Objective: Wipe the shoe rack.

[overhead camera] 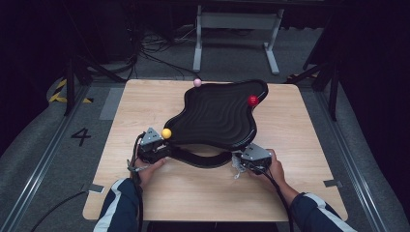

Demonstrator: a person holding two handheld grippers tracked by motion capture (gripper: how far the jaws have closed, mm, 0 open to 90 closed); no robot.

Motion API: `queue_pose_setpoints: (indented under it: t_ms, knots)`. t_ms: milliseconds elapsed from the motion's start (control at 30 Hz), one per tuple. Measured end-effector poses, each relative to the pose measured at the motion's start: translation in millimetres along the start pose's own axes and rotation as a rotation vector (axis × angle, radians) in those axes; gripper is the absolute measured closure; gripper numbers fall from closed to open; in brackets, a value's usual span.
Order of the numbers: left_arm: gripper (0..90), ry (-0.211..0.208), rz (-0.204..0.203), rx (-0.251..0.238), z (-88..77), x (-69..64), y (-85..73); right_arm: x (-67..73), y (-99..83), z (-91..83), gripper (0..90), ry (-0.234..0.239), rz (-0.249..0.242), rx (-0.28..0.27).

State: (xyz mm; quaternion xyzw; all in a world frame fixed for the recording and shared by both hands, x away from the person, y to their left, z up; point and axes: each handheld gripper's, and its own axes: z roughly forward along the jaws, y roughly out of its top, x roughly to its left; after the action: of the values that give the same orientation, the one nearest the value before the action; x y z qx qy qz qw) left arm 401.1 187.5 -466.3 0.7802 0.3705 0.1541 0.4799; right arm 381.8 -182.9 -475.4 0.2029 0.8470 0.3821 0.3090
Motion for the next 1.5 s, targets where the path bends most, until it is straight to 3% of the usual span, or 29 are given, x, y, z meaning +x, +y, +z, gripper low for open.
queue_pose_setpoints:
  t_ms: [200,400,500,633,733,867,933,1100,1200,1400,1500]
  knots:
    - [72.4,-0.019,0.003,0.001,-2.1,-5.1,-2.3,7.4,6.3,-0.1,78.2,0.03,-0.027,-0.013]
    - [71.8,-0.042,0.049,0.021,-2.3,-13.0,-2.0,23.8,13.2,1.8,78.2,0.122,-0.085,-0.039]
    - [71.0,-0.045,0.047,0.02,-2.6,-12.6,-2.1,25.4,14.5,1.7,78.4,0.125,-0.106,-0.039]
    - [66.6,-0.044,0.052,0.02,-1.4,-15.3,-0.9,16.7,11.9,0.6,78.6,0.092,-0.085,-0.037]
    - [63.8,-0.043,0.057,0.011,-1.3,-16.7,0.1,4.5,7.6,1.3,78.5,0.042,-0.056,-0.01]
    - [68.7,-0.062,0.059,0.009,0.1,-19.9,-0.3,-8.6,2.4,1.4,78.4,0.012,-0.008,0.021]
    - [69.8,-0.059,0.07,0.007,2.1,-21.8,-0.5,-10.9,1.4,1.7,78.4,0.011,-0.007,0.029]
    - [72.6,-0.072,0.053,0.011,1.0,-22.4,-2.1,-13.1,-0.7,1.4,78.3,0.044,0.025,0.015]
    - [72.2,-0.076,0.061,0.011,0.2,-24.9,-2.6,-9.2,0.8,0.3,78.3,0.065,0.03,0.012]
    - [71.8,-0.083,0.064,0.016,-1.8,-29.6,-4.2,13.0,7.5,-1.1,78.1,0.141,-0.037,-0.004]
    - [71.2,-0.075,0.067,0.026,-4.8,-34.4,-4.8,22.2,9.9,-0.7,77.9,0.143,-0.079,-0.003]
